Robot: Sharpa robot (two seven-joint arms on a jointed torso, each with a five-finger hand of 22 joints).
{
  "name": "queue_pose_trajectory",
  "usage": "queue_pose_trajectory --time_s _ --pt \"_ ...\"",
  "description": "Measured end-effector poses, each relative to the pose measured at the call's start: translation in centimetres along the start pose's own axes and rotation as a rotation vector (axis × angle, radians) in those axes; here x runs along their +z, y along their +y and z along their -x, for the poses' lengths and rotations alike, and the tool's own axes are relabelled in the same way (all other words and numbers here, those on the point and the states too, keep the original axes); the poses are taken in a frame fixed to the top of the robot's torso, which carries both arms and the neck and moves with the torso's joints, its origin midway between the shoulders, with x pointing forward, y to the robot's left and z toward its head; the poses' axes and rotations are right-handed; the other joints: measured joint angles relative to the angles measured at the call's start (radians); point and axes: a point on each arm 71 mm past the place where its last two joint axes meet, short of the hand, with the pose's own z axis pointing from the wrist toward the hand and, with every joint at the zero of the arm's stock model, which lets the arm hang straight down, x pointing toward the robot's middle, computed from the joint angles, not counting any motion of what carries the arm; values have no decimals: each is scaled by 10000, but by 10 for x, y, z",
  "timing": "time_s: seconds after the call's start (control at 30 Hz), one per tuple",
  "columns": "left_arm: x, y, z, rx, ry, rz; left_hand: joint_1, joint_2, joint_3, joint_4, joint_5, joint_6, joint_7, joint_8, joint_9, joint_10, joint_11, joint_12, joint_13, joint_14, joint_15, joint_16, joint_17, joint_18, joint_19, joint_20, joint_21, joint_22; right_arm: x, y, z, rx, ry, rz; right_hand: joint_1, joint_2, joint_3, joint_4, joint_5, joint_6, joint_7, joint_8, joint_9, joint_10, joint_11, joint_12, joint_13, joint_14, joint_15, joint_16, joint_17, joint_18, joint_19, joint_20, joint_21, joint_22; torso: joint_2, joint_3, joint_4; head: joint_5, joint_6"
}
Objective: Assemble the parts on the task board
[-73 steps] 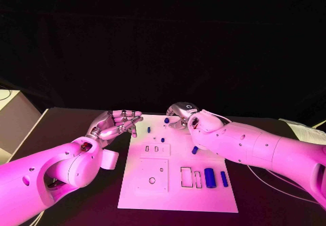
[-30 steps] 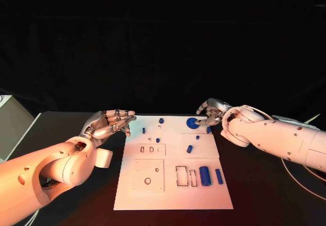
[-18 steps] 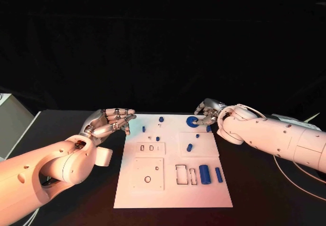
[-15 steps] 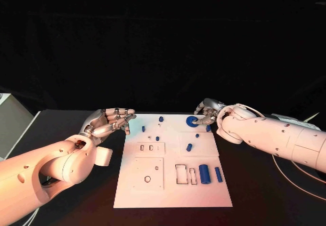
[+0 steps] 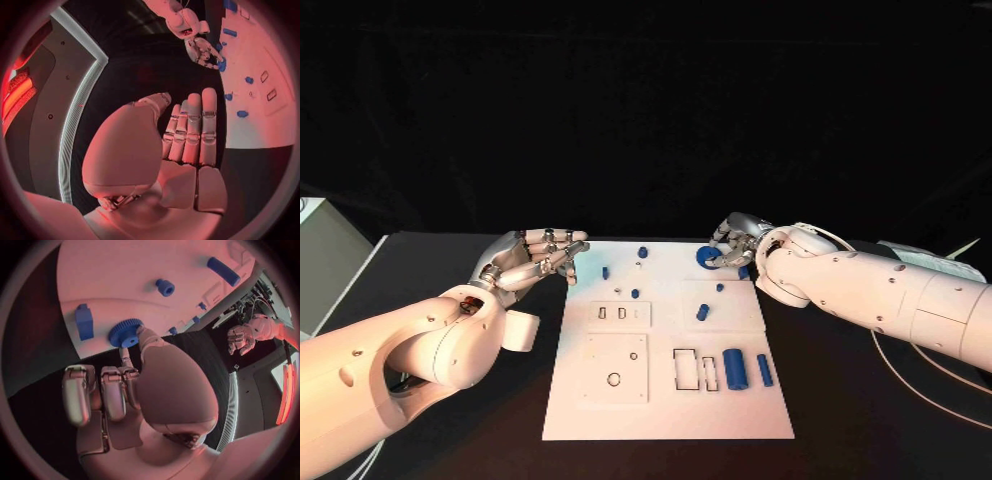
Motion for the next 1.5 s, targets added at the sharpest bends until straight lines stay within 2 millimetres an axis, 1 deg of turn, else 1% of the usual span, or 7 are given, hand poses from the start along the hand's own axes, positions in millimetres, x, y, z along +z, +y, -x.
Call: queue_pose_trajectory --time_s 0.3,0.4,0.47,0.7,0.87,1.13,1.5 --pt "0 0 0 2 1 2 0 0 0 0 0 0 0 0 -2 0 0 0 -1 0 0 0 -1 1 0 0 0 -1 0 0 0 -1 -15 -14 40 121 299 -39 194 243 -63 120 6 0 0 0 -1 0 0 0 -1 4 0 0 40 -1 2 2 -23 21 -26" --pt "0 0 0 3 2 3 0 0 0 0 0 0 0 0 -2 0 0 0 -1 0 0 13 -1 1 0 0 0 1 0 0 0 -3 -44 2 121 201 604 -88 313 473 -115 199 9 -22 -22 0 -1 0 0 0 -1 7 0 0 40 -2 2 3 -26 17 -28" --pt "0 0 0 2 2 6 0 0 0 0 0 0 0 0 -2 0 0 0 -1 1 0 47 -1 1 0 0 0 12 0 0 0 -20 -75 40 174 253 960 -156 344 631 -166 273 3 -22 -134 0 -1 -30 -78 0 -2 9 -7 -7 40 -2 2 3 -24 7 -29" --pt "0 0 0 5 0 9 0 0 0 0 0 0 0 0 -3 0 0 0 -2 1 0 46 -2 1 0 0 0 11 -3 4 -2 -226 -405 369 311 193 1953 -510 337 707 -164 315 1 15 -273 0 -2 -17 -236 0 -2 15 -31 -154 48 -3 2 6 -19 6 -11" --pt "0 0 0 7 -1 10 0 0 0 0 0 0 0 0 -4 0 0 0 -2 1 1 46 -3 1 1 0 0 11 -7 11 -1 -341 -906 819 359 145 2292 -636 410 708 -164 314 0 -20 -307 0 -2 -17 -237 0 -2 17 -36 -221 79 -3 2 6 -20 10 11" --pt "0 0 0 7 0 11 0 0 0 0 0 0 0 0 0 0 0 0 -3 1 1 46 -3 0 0 0 0 10 -16 43 -4 -331 -1712 2048 272 112 2399 -689 410 708 -163 313 -45 16 -343 0 -3 -51 -270 -1 -3 18 -36 -220 79 -4 -9 1 -21 28 51" --pt "1 0 -2 -23 49 5 0 0 0 0 0 0 0 0 3 0 0 0 -4 1 1 46 -4 0 0 0 -1 9 -17 102 -30 -328 -1704 3391 -72 12 2496 -730 316 711 -165 315 -44 16 -343 -1 -4 -51 -270 -1 -4 18 -36 -220 79 4 2 -14 -1 17 96"
